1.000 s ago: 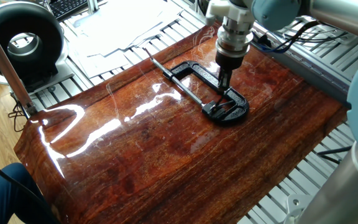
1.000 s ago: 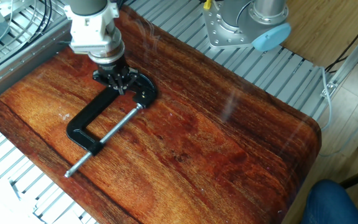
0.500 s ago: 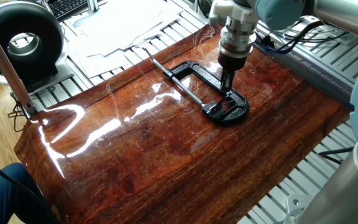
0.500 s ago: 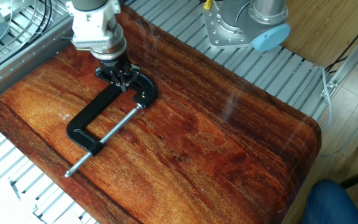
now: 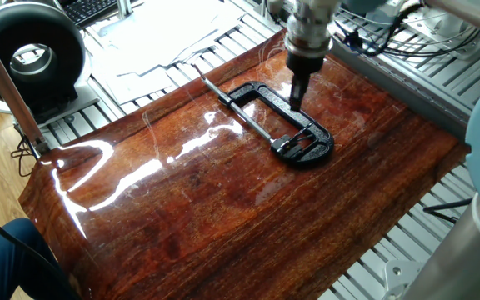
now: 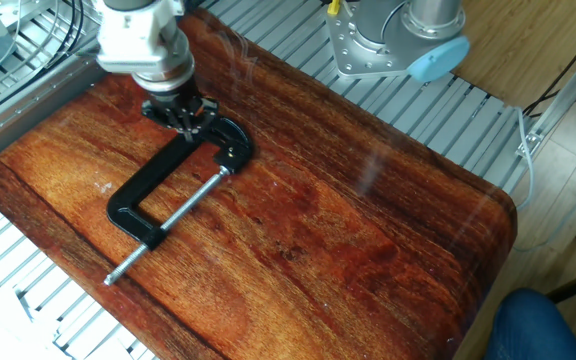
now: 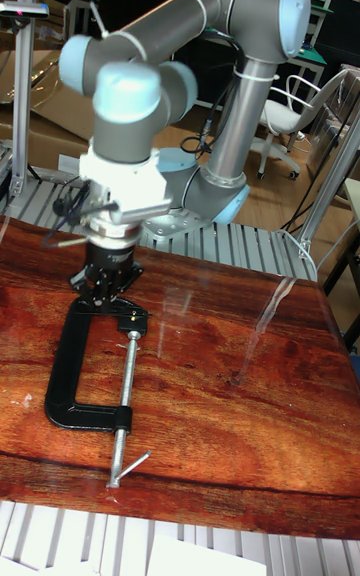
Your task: Turn the hands of a clock
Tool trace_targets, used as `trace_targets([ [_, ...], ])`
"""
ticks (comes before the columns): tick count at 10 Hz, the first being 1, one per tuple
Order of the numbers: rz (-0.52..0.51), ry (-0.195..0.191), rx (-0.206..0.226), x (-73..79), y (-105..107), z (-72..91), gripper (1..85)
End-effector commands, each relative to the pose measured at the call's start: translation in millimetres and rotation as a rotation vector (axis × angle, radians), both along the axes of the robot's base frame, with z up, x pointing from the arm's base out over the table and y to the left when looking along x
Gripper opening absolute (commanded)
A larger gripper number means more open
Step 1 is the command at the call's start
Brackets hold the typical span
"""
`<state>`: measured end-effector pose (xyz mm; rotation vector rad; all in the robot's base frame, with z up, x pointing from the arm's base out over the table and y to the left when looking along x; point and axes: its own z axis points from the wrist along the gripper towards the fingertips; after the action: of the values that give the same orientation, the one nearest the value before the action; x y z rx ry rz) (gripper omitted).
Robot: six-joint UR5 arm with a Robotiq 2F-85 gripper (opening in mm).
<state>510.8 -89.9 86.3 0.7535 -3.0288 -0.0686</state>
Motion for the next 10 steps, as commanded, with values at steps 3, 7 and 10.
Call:
trace_targets([
  [3,-0.396,-0.002,0.009,43.3,71,80.5,1.0],
  [7,-0.522,-0.028,0.036,76.7,162,92.5,1.0],
  [10,-0.499,-0.034,0.003,76.7,160,87.7,1.0],
])
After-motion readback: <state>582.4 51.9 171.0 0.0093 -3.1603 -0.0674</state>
